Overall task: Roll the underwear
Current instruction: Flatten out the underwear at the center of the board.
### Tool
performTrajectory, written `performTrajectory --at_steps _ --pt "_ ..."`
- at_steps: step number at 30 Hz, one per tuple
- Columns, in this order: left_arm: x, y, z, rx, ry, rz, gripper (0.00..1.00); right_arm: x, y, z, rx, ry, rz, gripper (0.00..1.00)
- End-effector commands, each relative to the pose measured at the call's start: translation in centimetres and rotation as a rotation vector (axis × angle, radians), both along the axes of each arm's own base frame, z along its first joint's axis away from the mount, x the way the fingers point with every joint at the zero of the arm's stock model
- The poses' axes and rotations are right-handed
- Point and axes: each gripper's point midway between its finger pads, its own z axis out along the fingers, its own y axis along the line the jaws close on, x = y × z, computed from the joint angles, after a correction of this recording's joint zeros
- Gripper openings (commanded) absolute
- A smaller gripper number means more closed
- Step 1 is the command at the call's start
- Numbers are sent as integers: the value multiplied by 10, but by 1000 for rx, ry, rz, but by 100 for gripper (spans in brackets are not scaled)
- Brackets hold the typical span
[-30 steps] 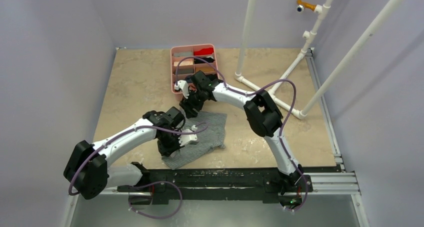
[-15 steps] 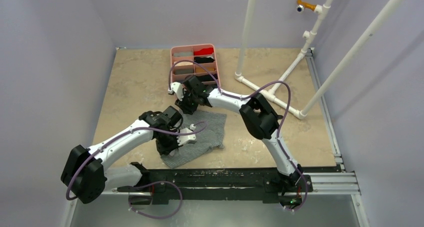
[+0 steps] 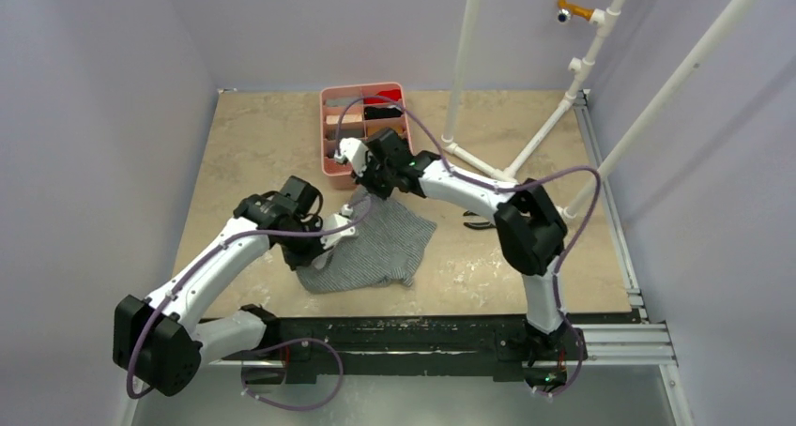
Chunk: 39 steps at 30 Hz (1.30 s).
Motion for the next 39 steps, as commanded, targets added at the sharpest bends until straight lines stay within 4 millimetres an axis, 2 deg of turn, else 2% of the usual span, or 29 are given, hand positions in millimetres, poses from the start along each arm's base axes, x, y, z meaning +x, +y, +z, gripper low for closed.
performTrajectory --at_steps 1,5,7,8,10,12,14,16,17,19,21,24,26,32,37,39 --pt "42 -4 48 -98 -169 27 0 29 -42 97 91 -178 -105 0" --pt "93 -5 93 -133 -335 96 0 44 -77 150 133 -267 -165 0" --pt "112 -9 121 -164 -405 126 0 43 -89 175 164 -308 -164 0" --pt "116 -12 132 -185 -424 128 0 38 -94 185 173 -330 -159 0" --pt "112 -20 148 -235 -427 108 0 22 -104 207 203 -378 -133 0" --pt "99 -24 150 -268 -401 80 0 2 -117 196 193 -377 -109 0" --pt "83 -27 139 -280 -356 51 0 -21 -132 185 184 -385 -77 0" --pt "63 -31 115 -277 -293 20 0 -43 -148 165 162 -381 -59 0" --pt "51 -35 99 -275 -250 -2 0 -55 -155 150 142 -363 -43 3" --pt "28 -44 67 -253 -164 -52 1 -78 -171 114 71 -305 1 13" --pt "3 -54 36 -221 -68 -114 7 -100 -187 78 15 -233 16 26" --pt "-24 -56 2 -160 65 -154 20 -125 -204 47 -29 -172 33 47" --pt "-31 -54 -9 -124 116 -154 26 -132 -214 43 -47 -175 22 53" --pt "-35 -43 -16 -58 141 -151 45 -131 -213 65 -11 -214 9 56" --pt "-15 -38 -14 -44 32 -97 50 -122 -192 68 50 -185 27 57" --pt "-2 -37 -11 -64 -6 -38 53 -119 -181 62 58 -144 50 57"
